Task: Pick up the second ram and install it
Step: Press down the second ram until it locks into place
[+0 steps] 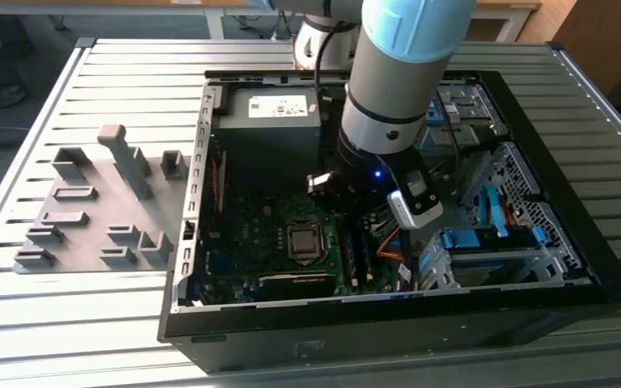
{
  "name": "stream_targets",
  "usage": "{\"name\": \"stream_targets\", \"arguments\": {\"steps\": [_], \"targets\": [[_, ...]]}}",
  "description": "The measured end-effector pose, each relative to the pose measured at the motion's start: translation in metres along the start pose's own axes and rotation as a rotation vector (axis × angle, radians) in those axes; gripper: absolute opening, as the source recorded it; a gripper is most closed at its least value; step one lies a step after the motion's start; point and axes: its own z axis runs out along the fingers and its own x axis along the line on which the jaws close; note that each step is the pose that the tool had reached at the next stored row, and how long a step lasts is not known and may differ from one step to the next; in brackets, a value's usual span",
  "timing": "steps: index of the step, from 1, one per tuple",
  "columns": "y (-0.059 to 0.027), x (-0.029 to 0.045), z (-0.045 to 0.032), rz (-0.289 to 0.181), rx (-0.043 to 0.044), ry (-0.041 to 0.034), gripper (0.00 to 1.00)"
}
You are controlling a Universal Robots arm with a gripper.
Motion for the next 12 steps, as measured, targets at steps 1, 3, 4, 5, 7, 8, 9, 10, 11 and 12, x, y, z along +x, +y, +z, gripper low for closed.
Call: {"name": "stream_targets", "arguments": {"steps": [1,3,4,5,7,8,9,10,11,12], "targets": [[0.0000,0.0001,-0.0028,0.000,0.0001,0.0007,0.21],[0.0000,0.0003,-0.0081,0.000,0.0003,0.0022,0.21],[0.0000,0.0004,-0.0106,0.000,0.0002,0.0032,0.21],[0.0000,0.0005,-0.0125,0.000,0.0003,0.0040,0.21],[0.0000,0.0006,-0.0138,0.000,0.0002,0.0052,0.21],[0.0000,0.0006,-0.0138,0.000,0.0002,0.0054,0.20],[0.0000,0.0006,-0.0138,0.000,0.0002,0.0054,0.20],[0.0000,0.0005,-0.0138,0.000,0.0002,0.0056,0.14],[0.0000,0.0006,-0.0139,0.000,0.0003,0.0056,0.14],[-0.0003,0.0006,-0.0139,0.000,0.0005,0.0057,0.11]]}}
